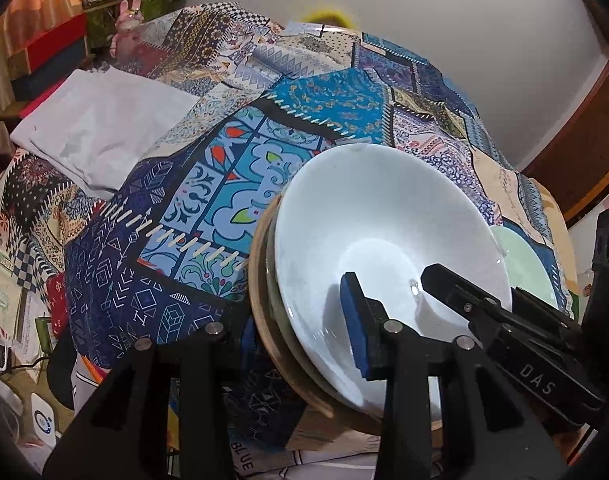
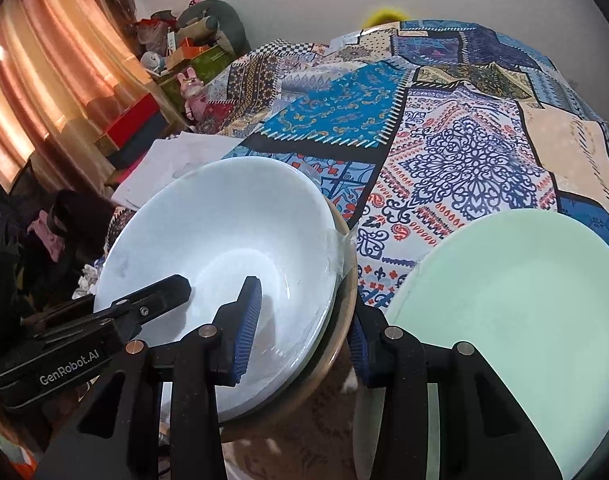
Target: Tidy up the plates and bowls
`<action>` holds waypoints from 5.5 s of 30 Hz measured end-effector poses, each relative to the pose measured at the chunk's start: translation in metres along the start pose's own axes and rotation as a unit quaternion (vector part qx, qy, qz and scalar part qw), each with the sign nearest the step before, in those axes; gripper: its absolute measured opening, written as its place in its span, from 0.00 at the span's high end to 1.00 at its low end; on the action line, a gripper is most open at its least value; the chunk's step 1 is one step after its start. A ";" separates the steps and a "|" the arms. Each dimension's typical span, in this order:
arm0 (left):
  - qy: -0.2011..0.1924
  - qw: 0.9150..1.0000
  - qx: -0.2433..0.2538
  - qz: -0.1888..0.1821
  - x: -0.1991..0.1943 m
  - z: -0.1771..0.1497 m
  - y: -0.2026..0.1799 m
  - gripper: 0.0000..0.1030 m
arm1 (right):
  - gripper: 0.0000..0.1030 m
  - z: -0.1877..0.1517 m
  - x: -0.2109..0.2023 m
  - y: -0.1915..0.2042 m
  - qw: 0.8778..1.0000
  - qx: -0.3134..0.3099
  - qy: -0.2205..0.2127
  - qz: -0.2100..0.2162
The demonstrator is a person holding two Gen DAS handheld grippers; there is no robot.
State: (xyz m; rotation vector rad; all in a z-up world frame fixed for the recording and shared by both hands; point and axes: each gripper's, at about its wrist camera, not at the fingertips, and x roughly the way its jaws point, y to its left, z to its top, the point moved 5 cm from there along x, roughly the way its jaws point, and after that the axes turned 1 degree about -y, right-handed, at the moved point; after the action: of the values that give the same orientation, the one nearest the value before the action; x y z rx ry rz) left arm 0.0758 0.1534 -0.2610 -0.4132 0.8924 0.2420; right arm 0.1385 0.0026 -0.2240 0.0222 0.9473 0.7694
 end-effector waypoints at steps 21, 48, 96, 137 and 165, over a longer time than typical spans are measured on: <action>-0.047 0.998 0.041 -0.020 -0.040 0.026 -0.057 0.63 | 0.64 0.023 -0.064 -0.021 0.997 0.021 -0.077 -0.019; -0.014 0.990 0.123 -0.064 -0.025 0.009 -0.165 0.63 | 0.64 -0.008 -0.126 -0.098 0.987 0.096 -0.106 -0.078; -0.107 0.976 0.180 -0.061 -0.074 0.004 -0.190 0.36 | 0.40 -0.020 -0.194 -0.105 0.977 0.087 -0.160 -0.108; -0.321 0.920 0.207 -0.087 -0.226 -0.015 -0.196 0.00 | 0.01 -0.013 -0.293 -0.034 0.935 -0.009 -0.329 -0.134; -0.315 0.924 0.193 -0.094 -0.222 -0.012 -0.189 0.00 | 0.00 -0.015 -0.293 -0.029 0.936 -0.017 -0.324 -0.135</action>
State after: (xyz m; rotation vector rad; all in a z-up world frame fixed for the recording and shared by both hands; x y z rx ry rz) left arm 0.0022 -0.0285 -0.0449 -0.0350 0.2464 0.0091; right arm 0.0437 -0.2000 -0.0315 0.1078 0.2956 0.4703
